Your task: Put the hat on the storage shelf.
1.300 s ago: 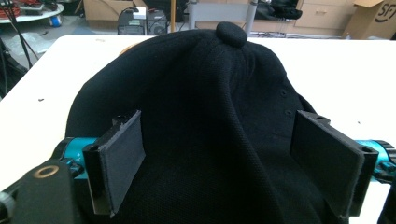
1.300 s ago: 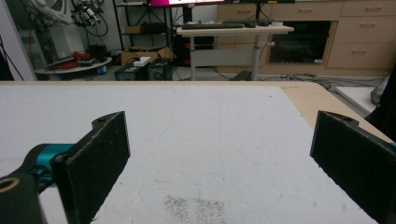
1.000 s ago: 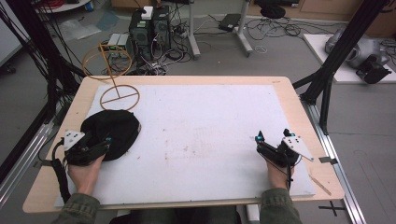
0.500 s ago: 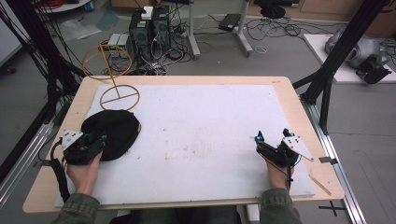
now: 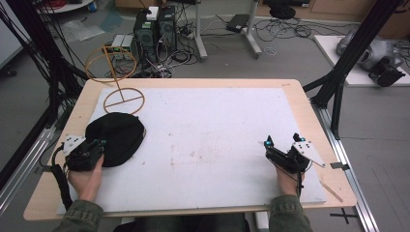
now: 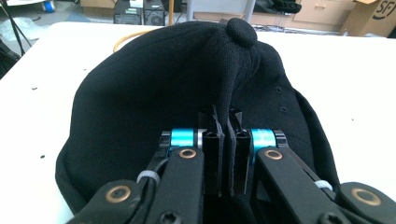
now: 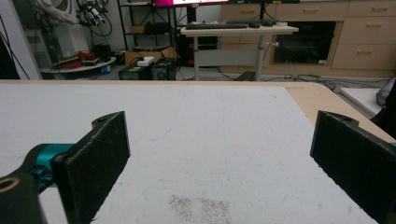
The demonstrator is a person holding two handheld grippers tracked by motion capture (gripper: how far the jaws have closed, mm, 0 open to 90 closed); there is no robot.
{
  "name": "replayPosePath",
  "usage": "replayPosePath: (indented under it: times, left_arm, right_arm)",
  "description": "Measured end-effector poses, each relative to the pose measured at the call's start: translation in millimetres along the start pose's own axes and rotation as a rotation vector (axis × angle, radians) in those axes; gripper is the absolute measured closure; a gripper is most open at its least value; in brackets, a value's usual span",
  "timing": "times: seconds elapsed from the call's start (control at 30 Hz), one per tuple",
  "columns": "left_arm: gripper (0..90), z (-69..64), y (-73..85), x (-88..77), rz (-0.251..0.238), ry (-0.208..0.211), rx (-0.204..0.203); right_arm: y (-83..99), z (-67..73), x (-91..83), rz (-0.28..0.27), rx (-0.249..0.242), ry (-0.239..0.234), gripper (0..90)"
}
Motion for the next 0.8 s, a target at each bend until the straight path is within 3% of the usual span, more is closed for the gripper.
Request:
replayPosePath:
  times: [0.3,0.43,0.8]
  left_arm:
    - [87.3,-2.9,-1.5,-1.2,-0.011,0.008,0.033]
    - [87.4,-9.7,-4.1,-2.3,-0.027,0.028,0.091]
    - [87.4,-15.7,-10.4,-6.1,-0.074,0.038,0.110]
  right_arm:
    - [0.0,-0.5,0.3,-0.002,-0.003,0.000,3.8]
    - [0.3,0.4,0.1,0.002,0.000,-0.002,3.8]
    - [0.7,0.9,0.2,0.005,0.004,-0.004,3.8]
Point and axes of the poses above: each handheld gripper's, and its own axes: x roughly forward along the jaws, y roughly out of its underside, z roughly to its left, the point moved 5 cm from there along x, roughly forward along the jaws, and after that the axes turned 9 degrees about -z, right-handed, at the moved point
